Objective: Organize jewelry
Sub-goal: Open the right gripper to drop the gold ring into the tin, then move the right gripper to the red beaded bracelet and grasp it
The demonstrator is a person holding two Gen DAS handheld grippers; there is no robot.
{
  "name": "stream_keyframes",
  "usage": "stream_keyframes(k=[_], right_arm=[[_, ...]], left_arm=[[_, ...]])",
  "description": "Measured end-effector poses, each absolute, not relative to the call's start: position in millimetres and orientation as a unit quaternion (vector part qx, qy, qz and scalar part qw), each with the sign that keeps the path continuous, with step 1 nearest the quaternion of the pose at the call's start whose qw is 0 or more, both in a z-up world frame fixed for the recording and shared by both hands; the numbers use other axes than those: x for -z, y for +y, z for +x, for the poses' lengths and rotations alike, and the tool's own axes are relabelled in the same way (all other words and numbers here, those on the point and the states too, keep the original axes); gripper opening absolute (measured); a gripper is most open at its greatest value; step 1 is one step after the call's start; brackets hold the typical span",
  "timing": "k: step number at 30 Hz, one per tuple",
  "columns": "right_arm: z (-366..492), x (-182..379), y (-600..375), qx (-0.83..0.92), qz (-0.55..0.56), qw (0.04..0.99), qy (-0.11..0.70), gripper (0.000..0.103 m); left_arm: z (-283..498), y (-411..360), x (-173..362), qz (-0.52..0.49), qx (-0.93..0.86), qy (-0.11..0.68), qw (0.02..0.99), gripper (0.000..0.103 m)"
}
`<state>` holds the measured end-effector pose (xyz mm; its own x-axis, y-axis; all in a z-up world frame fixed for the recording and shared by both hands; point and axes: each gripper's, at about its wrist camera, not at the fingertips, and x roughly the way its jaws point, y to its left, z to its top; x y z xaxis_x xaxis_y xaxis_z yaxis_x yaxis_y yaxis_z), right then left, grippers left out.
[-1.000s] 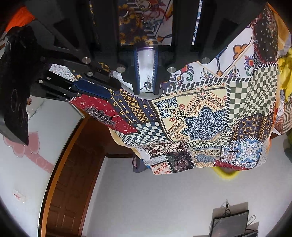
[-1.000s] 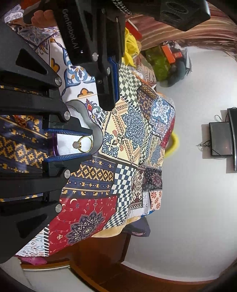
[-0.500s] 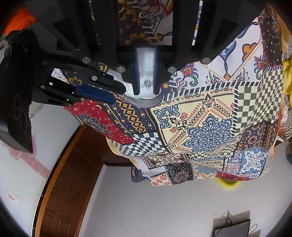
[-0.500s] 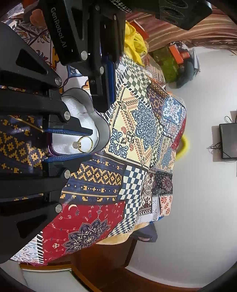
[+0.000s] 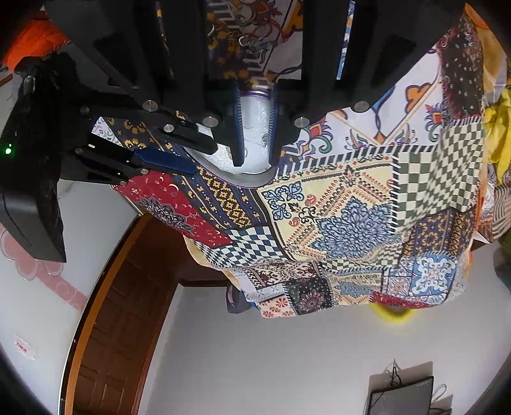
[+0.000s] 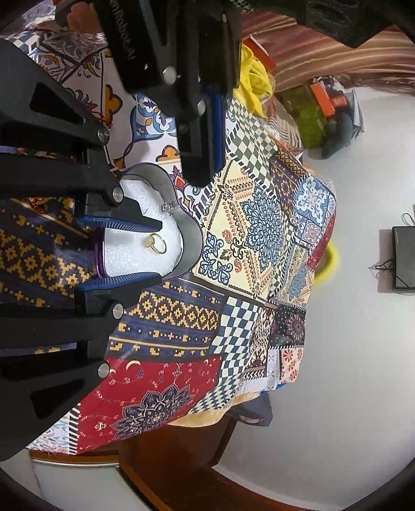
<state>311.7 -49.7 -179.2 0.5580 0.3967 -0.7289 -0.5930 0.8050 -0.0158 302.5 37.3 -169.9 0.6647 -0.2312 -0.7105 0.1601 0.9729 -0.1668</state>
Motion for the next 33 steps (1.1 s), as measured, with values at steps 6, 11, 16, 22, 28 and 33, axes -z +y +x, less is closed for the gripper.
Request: stream_keyframes(k=[6,11,16,22,28,33], right_arm=[[301.4,167.9,-57.1,-0.278,-0.129,0.877,0.37,0.025],[290.0,154.4,-62.7,-0.275,-0.124,0.882,0.361,0.025],[276.6,142.4,-67.0,-0.273,-0.116,0.887,0.354,0.025],[260.7,142.7,-71.1,-0.272,-0.111,0.885,0.362,0.029],[250.2,159.0,-73.3,-0.267,-0.104,0.877,0.386,0.029],[245.6,178.5,-74.6,-0.261,-0.102,0.868,0.411,0.029]], left_arm=[[287.1,41.0,155.5,-0.041,0.097,0.385,0.917,0.022],[272.8,41.9,146.2,-0.038,0.09,0.381,0.919,0.022],[258.5,44.8,137.9,-0.043,0.079,0.378,0.921,0.022],[239.5,50.5,141.1,-0.046,0.067,0.389,0.918,0.029],[221.6,56.2,159.3,-0.044,0.061,0.415,0.907,0.029],[209.3,58.1,180.9,-0.042,0.064,0.436,0.897,0.029]])
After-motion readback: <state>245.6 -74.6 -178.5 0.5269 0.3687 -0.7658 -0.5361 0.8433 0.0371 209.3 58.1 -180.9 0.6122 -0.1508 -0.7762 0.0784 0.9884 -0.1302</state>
